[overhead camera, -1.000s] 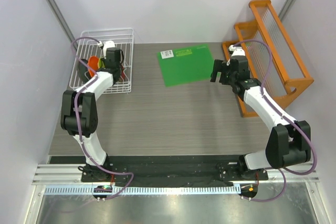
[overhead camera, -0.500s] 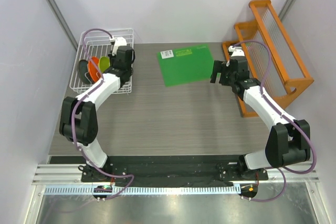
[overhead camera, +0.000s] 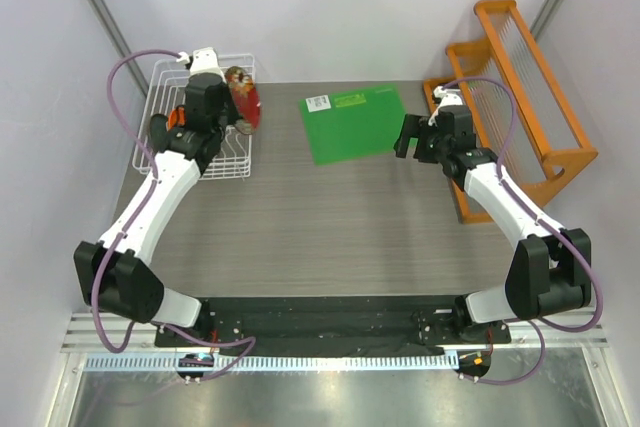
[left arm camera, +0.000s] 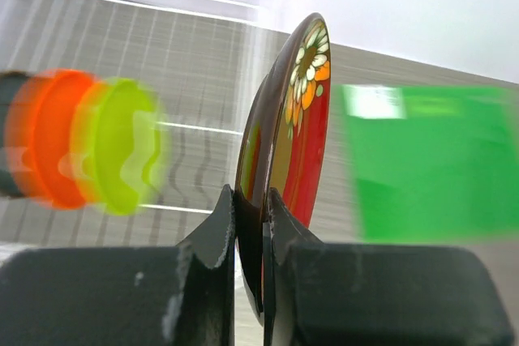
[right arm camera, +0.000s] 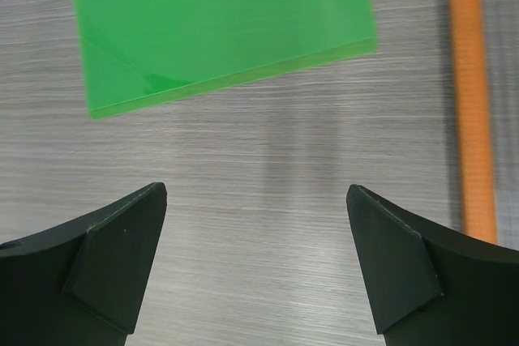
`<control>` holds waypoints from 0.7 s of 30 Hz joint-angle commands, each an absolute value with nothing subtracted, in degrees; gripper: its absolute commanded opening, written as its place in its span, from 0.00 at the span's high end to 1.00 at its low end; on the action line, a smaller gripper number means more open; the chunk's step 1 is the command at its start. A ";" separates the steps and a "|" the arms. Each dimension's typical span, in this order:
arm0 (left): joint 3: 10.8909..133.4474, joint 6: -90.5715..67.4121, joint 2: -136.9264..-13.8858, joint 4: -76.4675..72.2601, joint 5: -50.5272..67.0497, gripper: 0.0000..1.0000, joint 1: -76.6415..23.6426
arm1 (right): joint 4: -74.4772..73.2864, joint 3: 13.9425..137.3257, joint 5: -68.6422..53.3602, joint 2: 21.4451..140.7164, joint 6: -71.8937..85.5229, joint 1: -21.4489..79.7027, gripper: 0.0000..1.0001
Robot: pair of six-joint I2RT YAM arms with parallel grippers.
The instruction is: Unload the plates from the dish rack
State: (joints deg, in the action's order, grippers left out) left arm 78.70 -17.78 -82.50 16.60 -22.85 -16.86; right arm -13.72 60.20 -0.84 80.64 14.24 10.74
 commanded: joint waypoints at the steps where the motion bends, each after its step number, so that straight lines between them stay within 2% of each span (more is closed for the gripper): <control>1: 75.60 -31.52 -80.59 11.35 -0.28 1.00 -16.96 | -10.46 62.75 -11.83 78.58 18.44 10.46 0.02; 2: 74.54 -33.38 -80.68 9.68 6.61 1.00 -16.96 | -9.76 62.49 -13.43 78.49 19.33 10.37 0.03; 9: 63.29 -50.60 -84.02 -11.13 23.96 1.00 -17.05 | 7.87 55.21 -29.34 79.27 31.63 10.28 0.07; 13: 59.50 -56.51 -88.14 -21.60 27.41 1.00 -17.40 | 13.61 52.91 -33.31 81.38 35.94 10.28 0.08; 21: 57.31 -61.96 -92.98 -30.32 29.35 1.00 -19.51 | 17.31 49.84 -34.62 84.63 37.53 10.28 0.09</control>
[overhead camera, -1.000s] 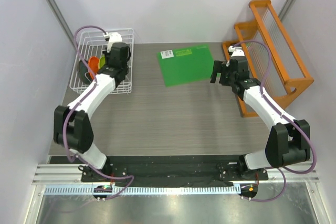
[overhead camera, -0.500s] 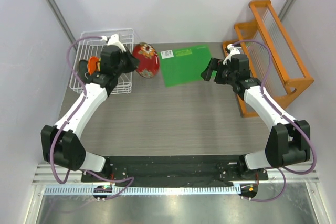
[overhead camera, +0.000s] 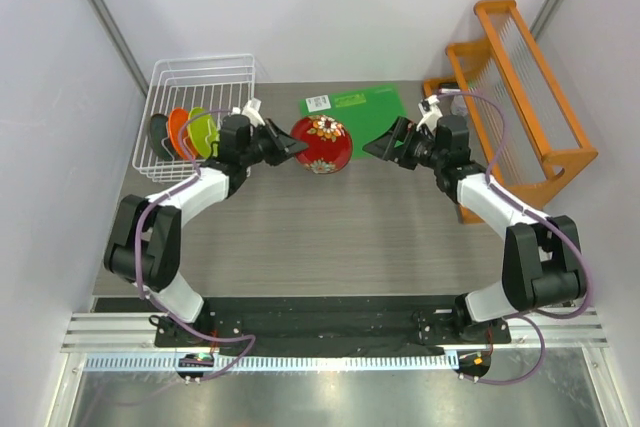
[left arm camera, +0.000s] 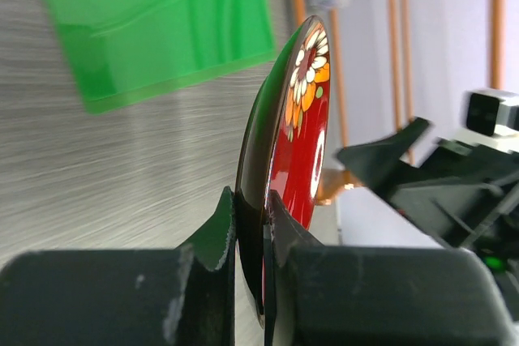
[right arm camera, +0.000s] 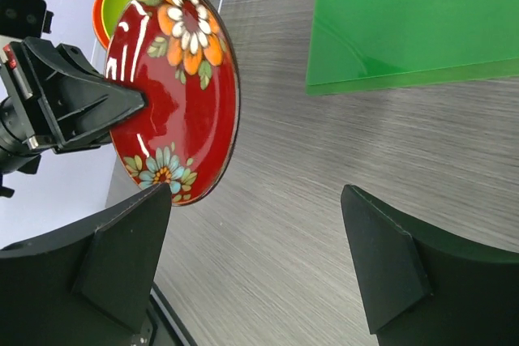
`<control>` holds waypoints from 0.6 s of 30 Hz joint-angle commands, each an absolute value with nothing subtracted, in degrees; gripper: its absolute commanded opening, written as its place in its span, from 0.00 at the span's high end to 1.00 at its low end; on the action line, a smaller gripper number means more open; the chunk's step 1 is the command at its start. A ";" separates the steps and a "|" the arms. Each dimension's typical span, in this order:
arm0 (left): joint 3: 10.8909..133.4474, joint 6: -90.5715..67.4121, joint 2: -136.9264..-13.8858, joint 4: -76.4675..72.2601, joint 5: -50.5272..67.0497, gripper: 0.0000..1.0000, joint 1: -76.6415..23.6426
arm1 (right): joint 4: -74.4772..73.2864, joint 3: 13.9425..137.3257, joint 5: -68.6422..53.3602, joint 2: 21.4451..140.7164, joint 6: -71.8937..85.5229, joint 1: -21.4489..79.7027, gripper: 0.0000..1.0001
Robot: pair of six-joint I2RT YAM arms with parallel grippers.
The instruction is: Unload the plates from the dish rack
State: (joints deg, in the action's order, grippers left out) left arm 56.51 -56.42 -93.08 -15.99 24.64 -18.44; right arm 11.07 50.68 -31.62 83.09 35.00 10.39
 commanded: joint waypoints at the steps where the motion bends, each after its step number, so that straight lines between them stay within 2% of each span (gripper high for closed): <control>1: 57.22 -62.31 -93.42 -31.37 29.44 1.00 -20.12 | 17.84 49.66 -35.15 84.81 37.88 10.28 0.09; 14: 56.78 -61.96 -97.91 -32.96 26.98 1.00 -25.05 | 23.65 48.16 -36.82 87.97 40.34 10.28 0.16; 17: 56.51 -61.79 -98.17 -32.96 26.19 1.00 -26.19 | 24.69 48.60 -38.14 89.64 40.78 10.28 0.21; 18: 56.60 -61.79 -98.17 -32.96 26.10 1.00 -26.45 | 25.13 48.43 -38.41 90.17 41.39 10.28 0.25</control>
State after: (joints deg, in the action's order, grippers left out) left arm 55.99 -61.08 -98.76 -26.39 26.20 -25.21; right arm 21.12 47.68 -36.14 88.31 39.83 10.39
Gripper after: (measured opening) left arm 0.080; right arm 0.798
